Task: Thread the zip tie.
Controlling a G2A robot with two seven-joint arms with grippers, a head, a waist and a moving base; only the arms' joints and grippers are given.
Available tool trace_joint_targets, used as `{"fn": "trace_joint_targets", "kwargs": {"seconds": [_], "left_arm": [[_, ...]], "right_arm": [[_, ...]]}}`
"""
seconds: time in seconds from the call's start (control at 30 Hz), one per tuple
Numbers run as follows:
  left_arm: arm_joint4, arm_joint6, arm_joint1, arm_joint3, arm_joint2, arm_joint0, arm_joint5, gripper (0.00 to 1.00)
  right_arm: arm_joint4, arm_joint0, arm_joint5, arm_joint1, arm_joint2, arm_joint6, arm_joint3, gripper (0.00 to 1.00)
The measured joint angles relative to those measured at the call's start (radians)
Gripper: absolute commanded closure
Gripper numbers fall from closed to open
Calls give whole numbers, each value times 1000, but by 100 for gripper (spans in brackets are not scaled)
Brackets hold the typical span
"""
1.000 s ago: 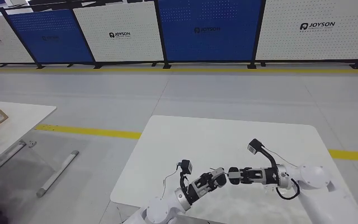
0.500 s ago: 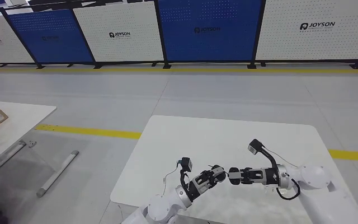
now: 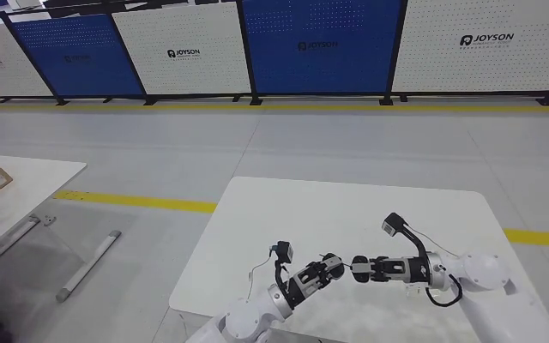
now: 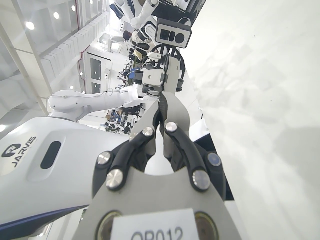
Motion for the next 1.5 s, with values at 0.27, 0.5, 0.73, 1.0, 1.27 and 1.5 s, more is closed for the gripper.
{"fn": "trace_joint_targets", "kwargs": {"seconds": [0.27, 0.5, 0.73, 1.0, 1.27, 1.5], "left_arm": [[-4, 84, -4, -5, -8, 9, 7, 100], [36, 194, -13, -29, 7, 7, 72, 100], [60, 243, -18, -38, 22, 3, 143, 100], [60, 242, -18, -38, 22, 3, 142, 100], [111, 265, -18, -45, 11, -17, 175, 100], [245, 255, 1, -83, -65, -18, 283, 100]], "right_arm": [[19, -9, -1, 5, 18, -7, 2, 0], [39, -68, -25, 26, 91, -15, -14, 0], [55, -132, -52, 42, 156, -44, -52, 0], [54, -130, -51, 42, 154, -43, -51, 0], [54, -131, -51, 42, 155, -44, -51, 0], [149, -189, -91, 56, 248, 40, -65, 0]]}}
